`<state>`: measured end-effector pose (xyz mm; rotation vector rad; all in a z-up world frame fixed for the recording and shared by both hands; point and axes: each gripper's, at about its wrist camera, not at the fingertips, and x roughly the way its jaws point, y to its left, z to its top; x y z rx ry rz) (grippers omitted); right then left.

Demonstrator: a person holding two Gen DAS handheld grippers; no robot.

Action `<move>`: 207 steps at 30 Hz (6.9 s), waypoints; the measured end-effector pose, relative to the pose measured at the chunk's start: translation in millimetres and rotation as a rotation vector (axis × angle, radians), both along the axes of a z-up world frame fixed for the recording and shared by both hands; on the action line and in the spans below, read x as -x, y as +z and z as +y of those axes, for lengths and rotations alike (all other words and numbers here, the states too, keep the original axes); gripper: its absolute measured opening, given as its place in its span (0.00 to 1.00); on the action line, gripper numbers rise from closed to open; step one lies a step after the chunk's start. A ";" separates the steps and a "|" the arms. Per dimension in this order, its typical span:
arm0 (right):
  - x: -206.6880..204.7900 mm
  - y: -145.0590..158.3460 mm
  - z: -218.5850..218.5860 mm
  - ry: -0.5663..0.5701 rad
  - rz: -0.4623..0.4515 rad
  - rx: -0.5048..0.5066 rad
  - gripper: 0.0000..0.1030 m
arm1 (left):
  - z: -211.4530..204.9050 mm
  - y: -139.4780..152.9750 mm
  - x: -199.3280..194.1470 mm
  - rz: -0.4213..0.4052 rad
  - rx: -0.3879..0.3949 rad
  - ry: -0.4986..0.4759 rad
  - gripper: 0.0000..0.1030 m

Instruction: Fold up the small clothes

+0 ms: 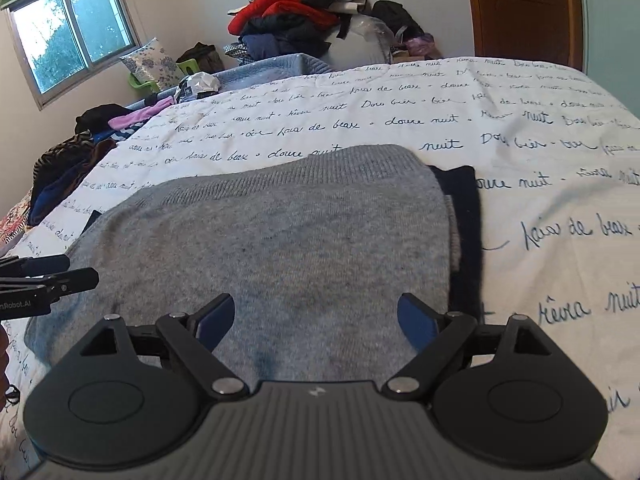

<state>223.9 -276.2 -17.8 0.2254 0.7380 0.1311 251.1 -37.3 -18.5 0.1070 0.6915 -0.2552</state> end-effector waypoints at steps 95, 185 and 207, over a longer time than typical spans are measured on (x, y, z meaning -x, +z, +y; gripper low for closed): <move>19.2 -2.5 283.3 0.396 -0.438 0.606 0.07 | 123.4 -7.3 -134.2 0.251 0.466 0.108 0.14; 58.0 14.7 124.7 0.117 -0.500 0.354 0.06 | -63.8 46.0 -120.8 0.193 0.324 0.036 0.13; 76.1 4.7 53.7 -0.044 -0.423 0.234 0.06 | -171.3 30.0 -110.6 0.209 0.210 -0.089 0.13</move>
